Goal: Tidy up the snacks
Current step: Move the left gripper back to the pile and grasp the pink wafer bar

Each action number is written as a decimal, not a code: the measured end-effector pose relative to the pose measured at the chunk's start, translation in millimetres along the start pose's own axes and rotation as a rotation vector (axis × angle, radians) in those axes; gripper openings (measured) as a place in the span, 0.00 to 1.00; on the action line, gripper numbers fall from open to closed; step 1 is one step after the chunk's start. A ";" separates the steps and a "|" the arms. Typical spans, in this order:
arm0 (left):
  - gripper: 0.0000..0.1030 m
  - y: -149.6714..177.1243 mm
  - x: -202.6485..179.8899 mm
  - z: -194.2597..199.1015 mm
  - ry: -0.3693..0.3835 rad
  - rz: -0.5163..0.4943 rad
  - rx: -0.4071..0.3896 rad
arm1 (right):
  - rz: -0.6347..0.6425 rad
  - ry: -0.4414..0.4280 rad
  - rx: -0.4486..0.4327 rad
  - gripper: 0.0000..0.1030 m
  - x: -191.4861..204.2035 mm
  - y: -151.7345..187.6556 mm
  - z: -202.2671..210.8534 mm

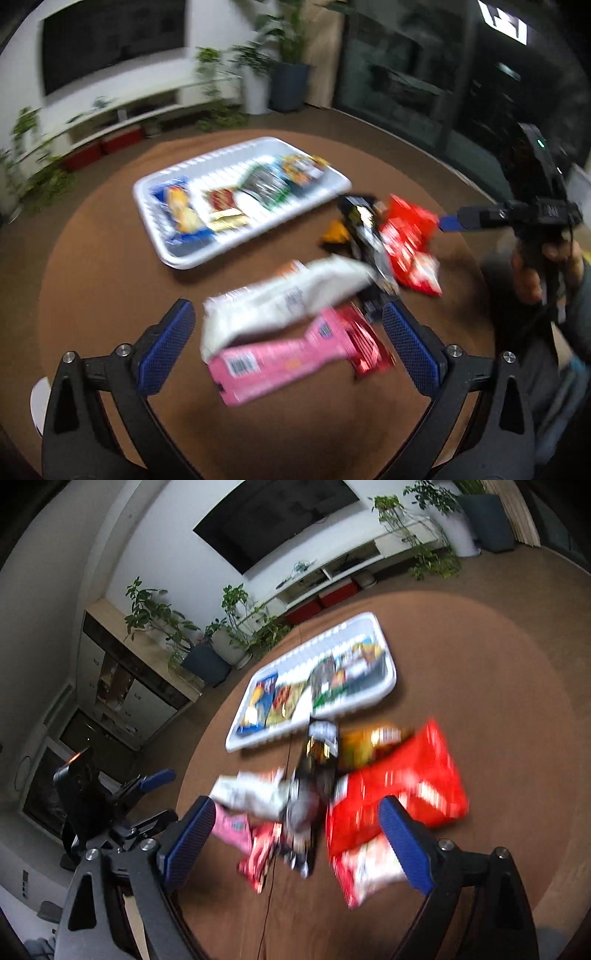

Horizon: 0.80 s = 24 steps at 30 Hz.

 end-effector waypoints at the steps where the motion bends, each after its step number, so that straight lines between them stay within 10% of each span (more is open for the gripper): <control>1: 1.00 6.7 -6.2 -2.9 0.006 -0.050 0.036 | 0.000 -0.005 0.005 0.89 -0.4 6.9 0.2; 10: 0.92 40.1 -27.4 -35.6 0.028 -0.391 0.282 | 0.002 -0.019 0.047 0.89 2.8 34.3 -6.6; 14: 0.67 44.2 -20.9 -47.3 0.068 -0.410 0.343 | 0.009 -0.020 0.051 0.87 4.4 36.6 -7.6; 24: 0.64 47.2 -16.6 -73.8 0.105 -0.441 0.433 | 0.011 -0.025 0.075 0.85 5.8 41.9 -12.0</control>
Point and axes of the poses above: each gripper's, at about its wrist camera, not at the fingertips, and z roughly against the way its jaws point, x to its left, y to its underside, the point moved 8 cm from there along -z, roughly the way its jaws point, and after that the axes turned 11 degrees about y, right-handed, at the moved point
